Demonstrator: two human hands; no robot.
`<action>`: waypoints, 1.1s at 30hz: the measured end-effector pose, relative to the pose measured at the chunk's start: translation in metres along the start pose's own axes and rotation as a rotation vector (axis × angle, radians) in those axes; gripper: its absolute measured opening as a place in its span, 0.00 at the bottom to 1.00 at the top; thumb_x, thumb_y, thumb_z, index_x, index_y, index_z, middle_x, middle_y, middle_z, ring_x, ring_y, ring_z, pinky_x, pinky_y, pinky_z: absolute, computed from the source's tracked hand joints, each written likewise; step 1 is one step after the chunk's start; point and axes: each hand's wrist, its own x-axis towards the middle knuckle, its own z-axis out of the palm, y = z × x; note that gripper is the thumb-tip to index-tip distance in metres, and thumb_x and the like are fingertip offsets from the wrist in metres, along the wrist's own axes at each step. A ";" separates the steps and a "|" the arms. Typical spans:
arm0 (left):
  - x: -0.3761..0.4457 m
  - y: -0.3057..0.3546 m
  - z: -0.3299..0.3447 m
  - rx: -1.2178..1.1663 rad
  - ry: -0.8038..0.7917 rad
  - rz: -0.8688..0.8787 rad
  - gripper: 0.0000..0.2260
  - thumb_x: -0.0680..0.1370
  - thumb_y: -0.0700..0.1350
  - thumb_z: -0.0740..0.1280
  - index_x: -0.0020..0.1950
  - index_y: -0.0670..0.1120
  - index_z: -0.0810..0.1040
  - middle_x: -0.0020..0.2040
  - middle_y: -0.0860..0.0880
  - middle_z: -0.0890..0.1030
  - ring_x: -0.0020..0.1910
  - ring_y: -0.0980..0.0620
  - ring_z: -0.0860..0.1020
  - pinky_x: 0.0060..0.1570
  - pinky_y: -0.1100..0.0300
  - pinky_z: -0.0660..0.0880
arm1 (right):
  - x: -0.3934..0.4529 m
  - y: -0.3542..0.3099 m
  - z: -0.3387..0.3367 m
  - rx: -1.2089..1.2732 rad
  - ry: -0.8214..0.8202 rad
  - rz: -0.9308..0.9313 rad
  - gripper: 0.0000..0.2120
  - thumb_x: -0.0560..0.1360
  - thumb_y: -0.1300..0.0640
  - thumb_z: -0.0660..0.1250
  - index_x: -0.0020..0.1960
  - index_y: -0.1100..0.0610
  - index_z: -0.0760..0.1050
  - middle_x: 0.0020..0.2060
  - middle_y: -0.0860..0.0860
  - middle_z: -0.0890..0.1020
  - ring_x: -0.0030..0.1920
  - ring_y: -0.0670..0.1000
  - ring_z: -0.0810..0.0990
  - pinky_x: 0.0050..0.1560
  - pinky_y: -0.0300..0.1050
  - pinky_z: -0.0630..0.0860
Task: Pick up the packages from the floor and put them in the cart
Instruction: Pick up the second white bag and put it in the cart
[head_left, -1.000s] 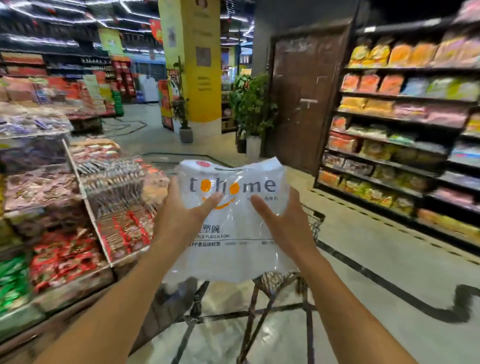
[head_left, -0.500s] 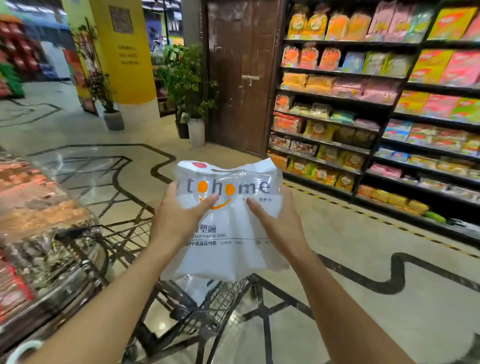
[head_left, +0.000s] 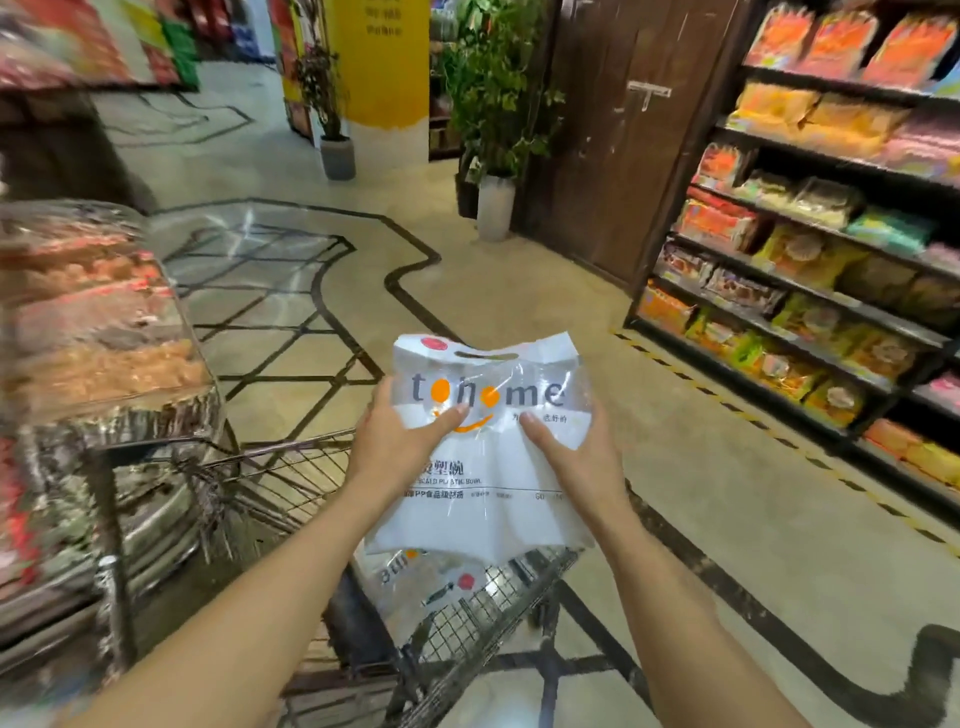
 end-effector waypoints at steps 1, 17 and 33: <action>0.009 -0.007 0.005 -0.005 0.021 -0.030 0.36 0.65 0.66 0.78 0.67 0.55 0.73 0.58 0.53 0.82 0.57 0.48 0.80 0.57 0.51 0.78 | 0.016 0.007 0.007 -0.002 -0.038 0.000 0.38 0.69 0.36 0.80 0.73 0.47 0.70 0.63 0.44 0.82 0.60 0.48 0.83 0.63 0.54 0.79; 0.089 -0.162 0.102 -0.092 0.204 -0.621 0.25 0.72 0.53 0.81 0.63 0.52 0.74 0.53 0.53 0.82 0.51 0.49 0.82 0.45 0.56 0.78 | 0.167 0.173 0.126 -0.195 -0.605 0.254 0.41 0.70 0.34 0.77 0.77 0.45 0.64 0.64 0.44 0.79 0.60 0.48 0.81 0.62 0.52 0.80; 0.127 -0.371 0.125 -0.123 0.421 -0.885 0.38 0.74 0.52 0.79 0.80 0.50 0.65 0.65 0.52 0.73 0.60 0.49 0.75 0.44 0.61 0.73 | 0.186 0.322 0.279 -0.215 -0.791 0.393 0.48 0.71 0.35 0.77 0.83 0.46 0.58 0.73 0.41 0.68 0.71 0.45 0.69 0.70 0.44 0.69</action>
